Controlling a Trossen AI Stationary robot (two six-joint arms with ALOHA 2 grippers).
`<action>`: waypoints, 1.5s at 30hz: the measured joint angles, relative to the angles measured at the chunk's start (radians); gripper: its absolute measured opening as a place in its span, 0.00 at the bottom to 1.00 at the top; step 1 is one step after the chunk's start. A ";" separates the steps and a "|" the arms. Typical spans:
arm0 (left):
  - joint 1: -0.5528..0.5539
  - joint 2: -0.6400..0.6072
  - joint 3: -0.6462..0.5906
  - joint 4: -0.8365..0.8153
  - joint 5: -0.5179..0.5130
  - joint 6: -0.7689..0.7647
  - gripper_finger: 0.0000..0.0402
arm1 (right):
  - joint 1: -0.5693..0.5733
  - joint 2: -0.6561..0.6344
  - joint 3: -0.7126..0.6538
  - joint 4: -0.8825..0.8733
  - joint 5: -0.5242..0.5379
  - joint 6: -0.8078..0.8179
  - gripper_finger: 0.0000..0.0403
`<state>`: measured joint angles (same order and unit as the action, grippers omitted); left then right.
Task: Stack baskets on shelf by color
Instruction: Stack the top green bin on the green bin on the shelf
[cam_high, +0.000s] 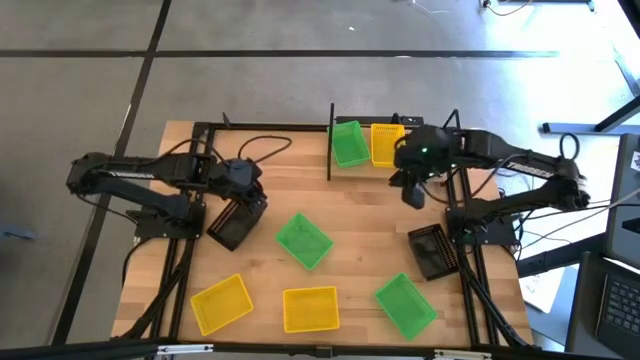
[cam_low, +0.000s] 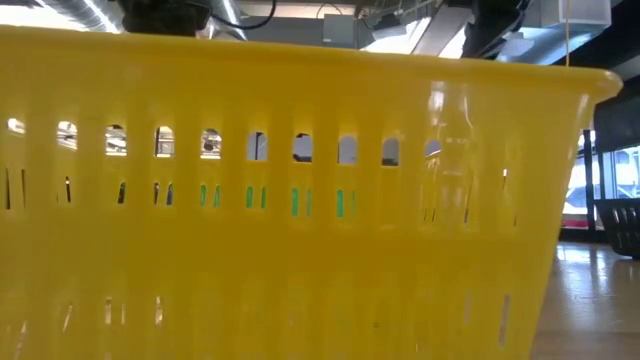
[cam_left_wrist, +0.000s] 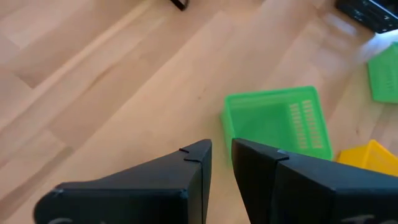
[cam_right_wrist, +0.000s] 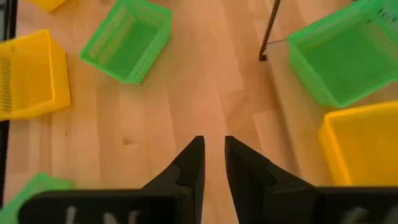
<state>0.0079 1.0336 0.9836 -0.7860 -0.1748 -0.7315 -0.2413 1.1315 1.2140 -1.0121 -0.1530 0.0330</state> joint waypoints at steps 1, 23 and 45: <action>-0.012 0.000 0.000 0.000 -0.003 -0.008 0.14 | 0.018 0.014 0.000 0.008 0.005 0.028 0.15; -0.224 0.000 0.000 -0.028 -0.035 0.248 0.14 | 0.371 0.398 0.000 0.463 0.085 0.301 0.15; -0.296 0.000 0.000 -0.029 -0.035 0.271 0.14 | 0.381 0.699 -0.001 0.709 0.192 0.576 0.15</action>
<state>-0.2883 1.0336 0.9836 -0.8152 -0.2096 -0.4603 0.1398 1.8300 1.2129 -0.3027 0.0385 0.6088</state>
